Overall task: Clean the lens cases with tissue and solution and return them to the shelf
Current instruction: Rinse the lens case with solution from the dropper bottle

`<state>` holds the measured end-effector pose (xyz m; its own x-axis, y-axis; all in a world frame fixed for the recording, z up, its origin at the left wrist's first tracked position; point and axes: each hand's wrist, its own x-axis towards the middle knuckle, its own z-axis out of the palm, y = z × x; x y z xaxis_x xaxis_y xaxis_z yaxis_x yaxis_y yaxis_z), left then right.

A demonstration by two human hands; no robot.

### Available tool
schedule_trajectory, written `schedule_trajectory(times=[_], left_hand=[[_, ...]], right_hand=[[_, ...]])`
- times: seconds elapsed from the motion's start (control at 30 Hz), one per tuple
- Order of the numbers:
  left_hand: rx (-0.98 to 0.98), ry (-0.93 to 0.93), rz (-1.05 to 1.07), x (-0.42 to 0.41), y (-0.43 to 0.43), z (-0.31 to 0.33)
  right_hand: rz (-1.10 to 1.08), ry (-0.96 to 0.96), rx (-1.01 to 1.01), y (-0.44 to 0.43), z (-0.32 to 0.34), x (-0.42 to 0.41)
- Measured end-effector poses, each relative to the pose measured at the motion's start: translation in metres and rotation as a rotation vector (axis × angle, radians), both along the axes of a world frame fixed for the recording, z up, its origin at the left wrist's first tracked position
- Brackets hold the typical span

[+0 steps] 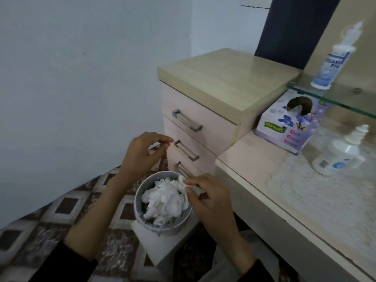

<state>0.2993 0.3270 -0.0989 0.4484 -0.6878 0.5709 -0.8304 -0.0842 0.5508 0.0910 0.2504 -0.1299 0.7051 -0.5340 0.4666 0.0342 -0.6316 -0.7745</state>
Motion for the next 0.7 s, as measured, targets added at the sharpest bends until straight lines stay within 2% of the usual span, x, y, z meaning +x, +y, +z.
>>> schedule_trajectory(times=[0.3, 0.47, 0.57, 0.7], left_hand=[[0.139, 0.129, 0.062, 0.041, 0.015, -0.073], [0.238, 0.199, 0.063, 0.049, 0.02, -0.116], [0.29, 0.207, 0.032, 0.048, 0.025, -0.138], [0.295, 0.275, 0.001, 0.037, 0.032, -0.146]], right_hand=[[-0.096, 0.199, 0.195, 0.003, -0.063, 0.072], [-0.008, 0.413, 0.343, -0.005, -0.111, 0.101], [0.008, 0.501, 0.335, -0.007, -0.125, 0.1], [0.019, 0.512, 0.337, -0.009, -0.129, 0.094]])
